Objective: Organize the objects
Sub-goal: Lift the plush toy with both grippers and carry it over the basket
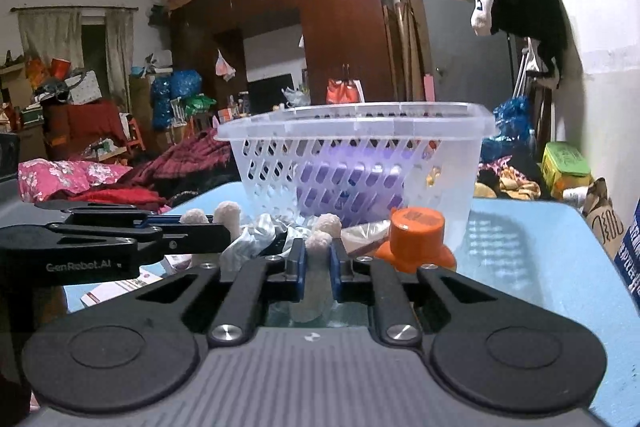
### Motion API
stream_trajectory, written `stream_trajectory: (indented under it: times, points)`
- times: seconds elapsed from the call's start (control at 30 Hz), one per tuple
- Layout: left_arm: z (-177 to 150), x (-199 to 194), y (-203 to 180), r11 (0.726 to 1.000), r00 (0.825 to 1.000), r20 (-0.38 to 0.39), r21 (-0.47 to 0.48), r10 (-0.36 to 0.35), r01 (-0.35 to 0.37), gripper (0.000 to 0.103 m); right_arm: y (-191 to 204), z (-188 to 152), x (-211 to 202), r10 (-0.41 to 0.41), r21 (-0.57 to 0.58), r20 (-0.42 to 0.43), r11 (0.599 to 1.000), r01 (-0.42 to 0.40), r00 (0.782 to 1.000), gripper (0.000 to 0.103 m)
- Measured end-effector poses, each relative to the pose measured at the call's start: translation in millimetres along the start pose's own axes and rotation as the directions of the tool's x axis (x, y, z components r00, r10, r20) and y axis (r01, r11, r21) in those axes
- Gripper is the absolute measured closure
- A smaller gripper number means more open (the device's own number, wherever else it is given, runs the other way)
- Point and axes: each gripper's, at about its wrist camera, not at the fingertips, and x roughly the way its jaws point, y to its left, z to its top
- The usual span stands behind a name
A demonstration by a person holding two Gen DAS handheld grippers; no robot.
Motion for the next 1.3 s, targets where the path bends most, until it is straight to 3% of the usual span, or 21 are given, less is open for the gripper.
stream_trajectory:
  times: [0.27,0.47,0.63,0.9,1.1,1.3]
  points:
    - [27.3,-26.6,-9.5,0.999,0.994,0.103,0.034,-0.04,0.037,0.085,1.3,28.1,-24.6,0.034,-0.021,0.083,0.999,-0.032,0.996,0.089]
    - [76.2,-30.7,-23.1,0.993,0.985,0.17,0.119,-0.025,0.005,0.085,12.0,70.2,-37.2,0.023,-0.101,0.168,0.995,-0.005,0.985,0.089]
    - [120.9,-12.3,-21.3,0.987,0.98,0.2,0.155,0.014,-0.046,0.085,11.5,108.2,-20.0,-0.009,-0.129,0.195,0.991,0.035,0.981,0.089]
    - [153.1,45.8,21.4,0.987,0.986,0.137,0.112,0.099,-0.114,0.085,-13.1,132.2,49.0,-0.011,-0.095,0.16,0.995,0.027,0.987,0.089]
    - [136.7,90.3,66.2,0.985,0.986,0.017,0.037,0.166,-0.167,0.085,-13.4,114.0,111.8,-0.028,-0.133,0.051,0.99,0.035,0.998,0.089]
    - [120.3,107.5,79.3,0.981,0.981,-0.031,0.019,0.192,-0.191,0.085,-8.5,99.6,130.3,-0.045,-0.17,-0.002,0.985,0.044,0.999,0.09]
